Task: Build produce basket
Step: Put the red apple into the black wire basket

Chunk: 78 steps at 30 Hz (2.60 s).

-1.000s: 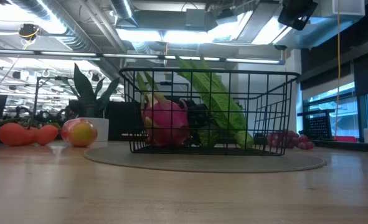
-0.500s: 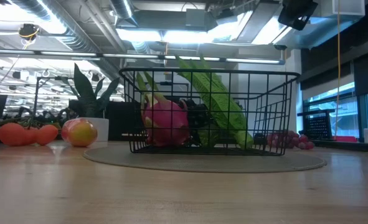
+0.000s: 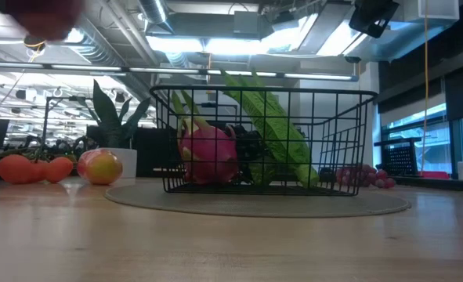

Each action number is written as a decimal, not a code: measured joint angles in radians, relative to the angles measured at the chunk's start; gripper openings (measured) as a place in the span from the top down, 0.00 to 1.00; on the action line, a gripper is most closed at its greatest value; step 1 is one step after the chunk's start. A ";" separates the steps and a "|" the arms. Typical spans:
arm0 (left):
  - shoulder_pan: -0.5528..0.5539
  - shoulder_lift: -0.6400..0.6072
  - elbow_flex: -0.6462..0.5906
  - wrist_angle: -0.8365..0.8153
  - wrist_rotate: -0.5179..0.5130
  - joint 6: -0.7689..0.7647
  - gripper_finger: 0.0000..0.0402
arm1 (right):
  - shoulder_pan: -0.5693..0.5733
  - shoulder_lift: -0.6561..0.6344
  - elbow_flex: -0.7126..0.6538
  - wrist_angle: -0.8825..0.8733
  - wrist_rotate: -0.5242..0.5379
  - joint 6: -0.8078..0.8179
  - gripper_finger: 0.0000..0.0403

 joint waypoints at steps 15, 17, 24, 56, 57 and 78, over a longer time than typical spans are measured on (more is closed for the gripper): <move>0.442 0.048 0.196 -0.011 0.013 0.382 0.45 | 0.000 0.000 0.000 0.037 0.001 -0.159 0.79; 0.478 0.073 0.196 -0.009 0.046 0.417 0.45 | 0.000 0.000 0.000 0.037 0.000 -0.158 0.79; 0.573 0.187 0.196 -0.007 0.128 0.526 0.45 | 0.000 0.000 0.000 0.037 0.000 -0.157 0.79; 0.620 0.429 0.197 -0.024 0.210 0.699 0.43 | 0.000 0.001 0.000 0.039 0.000 -0.155 0.79; 0.620 0.429 0.197 -0.025 0.210 0.698 0.43 | 0.000 0.001 0.000 0.039 0.000 -0.155 0.79; 0.622 0.429 0.196 -0.017 0.238 0.640 0.39 | 0.000 0.001 0.000 0.039 0.000 -0.156 0.79</move>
